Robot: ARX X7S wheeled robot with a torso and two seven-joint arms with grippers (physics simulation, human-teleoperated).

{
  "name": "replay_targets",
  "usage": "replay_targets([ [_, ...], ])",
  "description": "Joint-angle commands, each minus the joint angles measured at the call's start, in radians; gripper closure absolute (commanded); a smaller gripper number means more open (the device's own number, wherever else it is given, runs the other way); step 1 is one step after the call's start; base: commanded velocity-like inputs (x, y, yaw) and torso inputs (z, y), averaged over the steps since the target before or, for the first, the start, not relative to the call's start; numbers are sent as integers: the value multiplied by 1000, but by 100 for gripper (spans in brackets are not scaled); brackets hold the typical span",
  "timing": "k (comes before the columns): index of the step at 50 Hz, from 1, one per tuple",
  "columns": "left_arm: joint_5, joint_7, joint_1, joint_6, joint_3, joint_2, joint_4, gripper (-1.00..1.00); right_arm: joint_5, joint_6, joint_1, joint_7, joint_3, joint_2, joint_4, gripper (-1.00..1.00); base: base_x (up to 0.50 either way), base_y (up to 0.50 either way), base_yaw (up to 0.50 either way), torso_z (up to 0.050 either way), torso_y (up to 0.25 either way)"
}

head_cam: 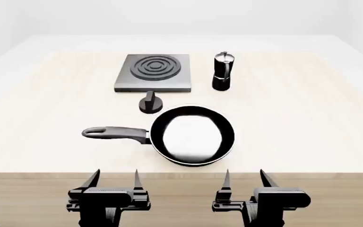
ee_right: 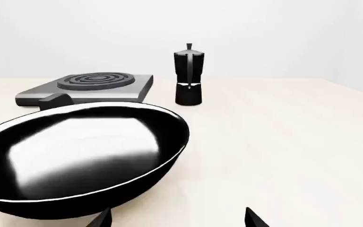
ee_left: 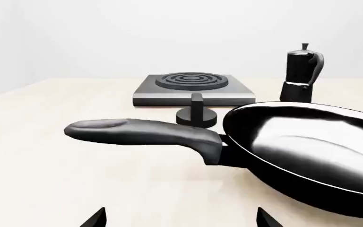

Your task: Turn on the stove and put the frying pan on it.

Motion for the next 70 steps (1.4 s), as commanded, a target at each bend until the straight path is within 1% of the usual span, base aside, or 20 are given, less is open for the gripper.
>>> replay_targets([
  [1, -10, -27, -2, -1, 16, -15, -1, -100, -6, -24, -8, 28, -25, 18, -9, -100, 0, 0, 0, 0, 0],
  [5, -9, -53, -5, -13, 42, -30, -2, -100, 2, -24, -4, 53, -35, 33, -3, -100, 0, 0, 0, 0, 0],
  [16, -52, -54, -3, 17, 75, -56, -22, -100, 46, 11, -8, 71, -53, 55, -36, -100, 0, 0, 0, 0, 0],
  [18, -52, -58, -3, 19, 80, -59, -28, -100, 11, -14, -10, 93, -67, 61, -26, -100, 0, 0, 0, 0, 0],
  [29, -58, -77, -2, 18, 99, -77, -25, -100, 51, 10, -3, 111, -69, 71, -39, -100, 0, 418, 0, 0, 0],
  [34, -72, -90, -9, -53, 100, -82, 15, -100, 34, 69, 0, 127, -83, 84, -80, -100, 0, 0, 0, 0, 0],
  [36, -80, -92, -16, -151, 107, -90, 111, -100, 68, 168, 6, 110, -79, 97, -169, -100, 0, 0, 0, 0, 0],
  [39, -93, -99, -32, -209, 106, -95, 182, -100, 55, 231, 15, 131, -76, 111, -245, -100, 0, 0, 0, 0, 0],
  [40, -93, -101, -32, -209, 108, -97, 186, -100, 55, 239, 17, 135, -75, 112, -249, -100, 0, 0, 0, 0, 0],
  [41, -91, -104, -33, -208, 111, -97, 183, -100, 110, 240, 13, 109, -57, 109, -264, -100, 0, 0, 0, 0, 0],
  [49, -96, -111, -23, -186, 128, -106, 164, -100, 79, 214, -2, 132, -77, 126, -277, -100, 0, -432, 0, 0, 0],
  [51, -108, -113, -28, -230, 127, -109, 195, -100, 82, 252, 8, 146, -72, 123, -293, -100, 0, 0, 0, 0, 0],
  [52, -123, -117, -46, -305, 124, -111, 243, -100, 118, 368, 31, 139, -63, 128, -350, -100, 0, 0, 0, 0, 0],
  [54, -128, -127, -76, -397, 126, -120, 311, -100, 132, 450, 57, 142, -59, 139, -414, -100, 0, 0, 0, 0, 0],
  [55, -149, -128, -112, -490, 120, -126, 372, -100, 147, 552, 91, 141, -59, 151, -469, -100, 0, 0, 0, 0, 0],
  [57, -183, -131, -233, -723, 113, -144, 510, -100, 204, 753, 188, 131, -38, 171, -611, -100, 0, 0, 0, 0, 0],
  [59, -217, -133, -334, -874, 99, -148, 566, -100, 210, 869, 270, 140, -47, 192, -676, -100, 0, 0, 0, 0, 0],
  [61, -258, -126, -457, -1012, 73, -145, 578, -100, 278, 1020, 385, 122, 1, 181, -689, -100, 0, 0, 0, 0, 0],
  [66, -281, -123, -642, -1136, 61, -154, 556, -100, 323, 1189, 595, 114, 40, 194, -665, -100, 0, 0, 0, 0, 0],
  [70, -280, -121, -704, -1140, 59, -161, 519, -100, 317, 1217, 677, 123, 43, 209, -622, -100, 0, 0, 0, 0, 0],
])
